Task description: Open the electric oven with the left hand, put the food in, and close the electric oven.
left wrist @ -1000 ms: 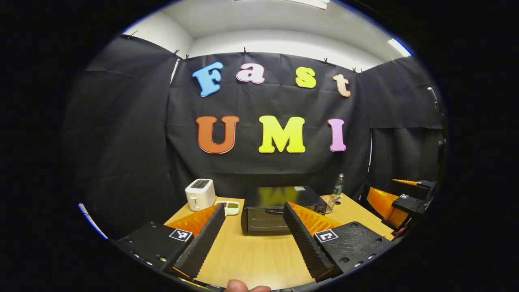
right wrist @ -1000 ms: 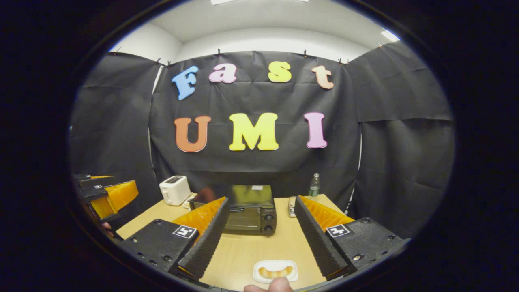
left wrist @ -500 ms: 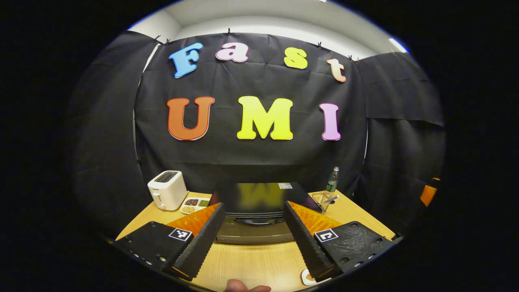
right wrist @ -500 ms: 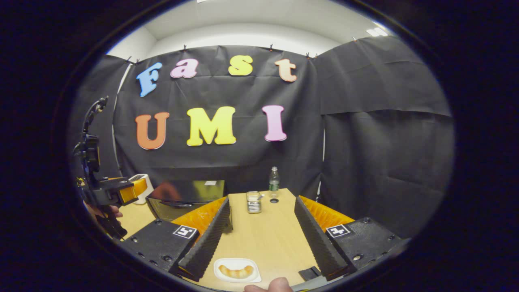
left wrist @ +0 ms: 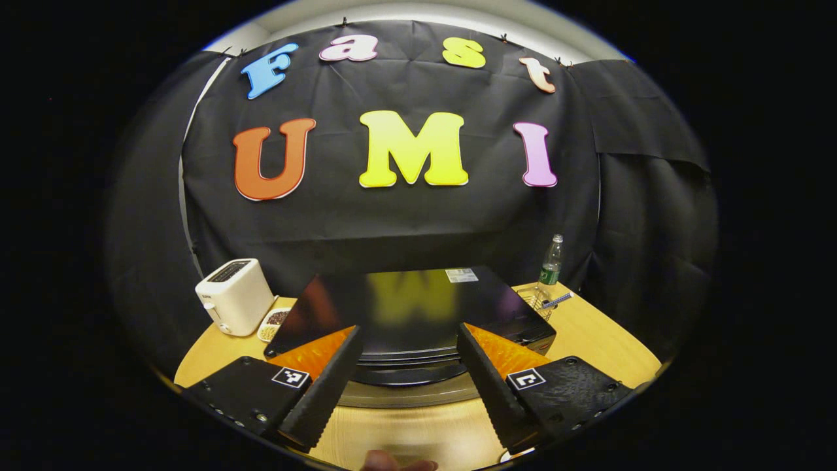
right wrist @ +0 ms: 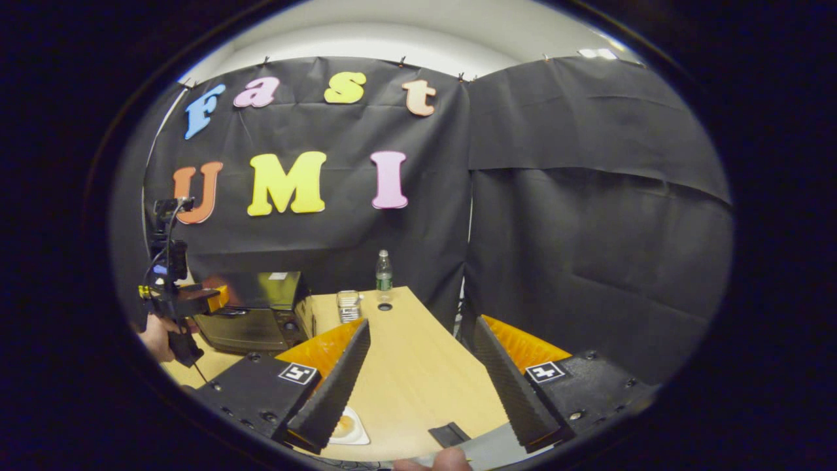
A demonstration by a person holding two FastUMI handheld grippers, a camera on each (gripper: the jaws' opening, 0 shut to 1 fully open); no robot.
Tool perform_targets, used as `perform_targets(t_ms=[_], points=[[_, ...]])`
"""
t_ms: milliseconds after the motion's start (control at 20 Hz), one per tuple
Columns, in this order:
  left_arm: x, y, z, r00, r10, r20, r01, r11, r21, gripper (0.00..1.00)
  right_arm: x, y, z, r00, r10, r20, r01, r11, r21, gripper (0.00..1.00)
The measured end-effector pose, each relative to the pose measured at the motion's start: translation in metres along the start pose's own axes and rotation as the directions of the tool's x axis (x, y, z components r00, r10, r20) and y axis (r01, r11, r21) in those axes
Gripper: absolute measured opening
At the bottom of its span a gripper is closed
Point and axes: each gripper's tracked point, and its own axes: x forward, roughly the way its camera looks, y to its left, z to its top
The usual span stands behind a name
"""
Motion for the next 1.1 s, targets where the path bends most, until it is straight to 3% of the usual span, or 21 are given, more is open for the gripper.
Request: perform_targets(t_ms=[350, 400, 450, 500, 550, 700, 1100], points=[[0.018, 0.007, -0.03, 0.996, 0.042, -0.074, -0.041, 0.999, 0.017, 0.94, 0.002, -0.001, -0.005, 1.0, -0.017, -0.021, 0.017, 1.0, -0.003, 0.98], [0.017, 0.007, -0.026, 0.998, 0.038, -0.046, -0.036, 0.999, 0.03, 0.86, 0.002, 0.001, -0.005, 1.0, -0.014, -0.026, 0.014, 1.0, -0.002, 0.98], [0.018, 0.007, -0.031, 0.998, 0.036, -0.059, -0.034, 0.999, 0.033, 0.97, 0.002, 0.002, -0.007, 0.999, -0.013, -0.029, 0.013, 1.0, -0.001, 0.98], [0.016, 0.006, -0.029, 0.998, 0.034, -0.055, -0.032, 0.999, 0.026, 0.87, 0.001, 0.005, -0.008, 0.999, -0.008, -0.033, 0.008, 1.0, 0.0, 0.98], [0.017, 0.006, -0.03, 0.998, 0.032, -0.06, -0.031, 0.999, 0.016, 0.97, 0.0, 0.008, -0.01, 0.999, -0.003, -0.037, 0.003, 1.0, 0.001, 0.98], [0.01, 0.007, -0.034, 0.996, 0.04, -0.077, -0.042, 0.999, -0.023, 0.97, -0.006, 0.013, -0.009, 0.999, 0.007, -0.037, -0.007, 1.0, 0.001, 0.98], [-0.022, 0.005, -0.048, 0.99, 0.036, -0.137, -0.039, 0.999, -0.018, 0.97, -0.022, 0.017, -0.01, 0.999, 0.017, -0.028, -0.017, 1.0, 0.013, 0.98]])
